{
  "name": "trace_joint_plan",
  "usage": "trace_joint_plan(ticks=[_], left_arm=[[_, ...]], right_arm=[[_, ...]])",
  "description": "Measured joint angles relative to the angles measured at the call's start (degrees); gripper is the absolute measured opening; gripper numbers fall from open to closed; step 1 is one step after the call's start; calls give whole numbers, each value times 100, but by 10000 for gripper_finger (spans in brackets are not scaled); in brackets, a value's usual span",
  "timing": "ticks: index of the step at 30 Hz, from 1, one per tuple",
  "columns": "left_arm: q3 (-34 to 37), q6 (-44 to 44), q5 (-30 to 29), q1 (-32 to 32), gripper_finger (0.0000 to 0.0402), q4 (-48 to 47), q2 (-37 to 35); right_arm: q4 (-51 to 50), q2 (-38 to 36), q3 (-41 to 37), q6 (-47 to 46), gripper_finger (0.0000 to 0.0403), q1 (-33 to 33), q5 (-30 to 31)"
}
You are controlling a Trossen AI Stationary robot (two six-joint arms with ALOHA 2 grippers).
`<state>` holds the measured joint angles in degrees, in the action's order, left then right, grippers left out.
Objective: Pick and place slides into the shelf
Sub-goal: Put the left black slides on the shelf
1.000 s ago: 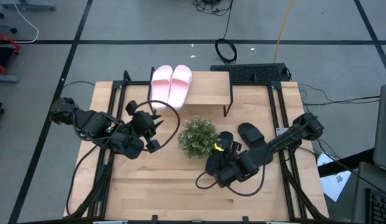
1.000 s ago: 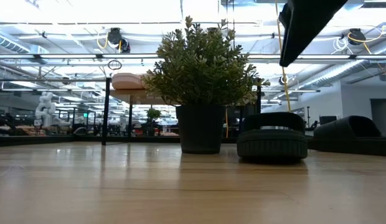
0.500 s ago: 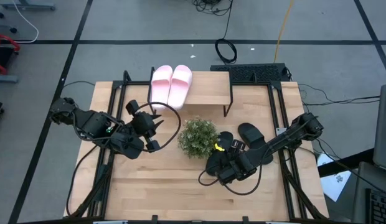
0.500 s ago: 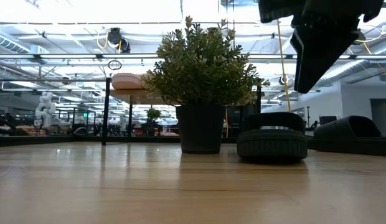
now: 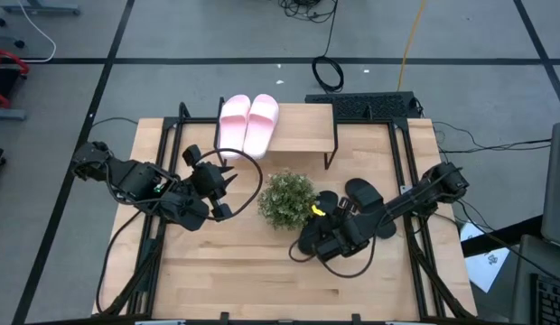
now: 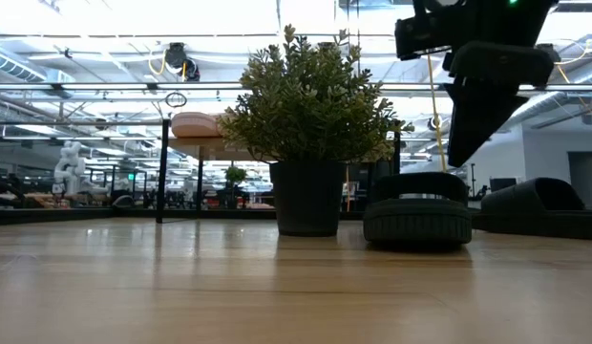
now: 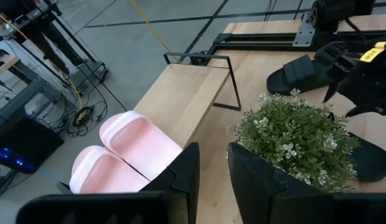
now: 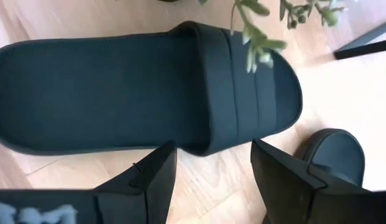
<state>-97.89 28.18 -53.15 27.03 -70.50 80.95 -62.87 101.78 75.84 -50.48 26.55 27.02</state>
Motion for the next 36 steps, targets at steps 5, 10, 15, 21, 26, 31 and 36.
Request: trace_joint_plan(ticks=[5,10,15,21,26,31,36], left_arm=[[0,2,0,0,85,-2,0],[0,4,0,0,85,-2,0],[0,15,0,0,85,-2,0],[0,15,0,0,85,0,0],[0,15,0,0,85,-1,0],[0,15,0,0,85,0,0],[0,15,0,2,85,0,0]], right_arm=[[60,0,-2,152,196,-95,24],[143,0,-2,210,196,-110,24],[322,0,-68,260,196,-110,24],[888,0,-430,296,196,-110,5],[836,0,-537,105,196,-110,297],[875,0,-782,-18,196,-114,313],[924,-4,-1009,-248,196,-110,332]])
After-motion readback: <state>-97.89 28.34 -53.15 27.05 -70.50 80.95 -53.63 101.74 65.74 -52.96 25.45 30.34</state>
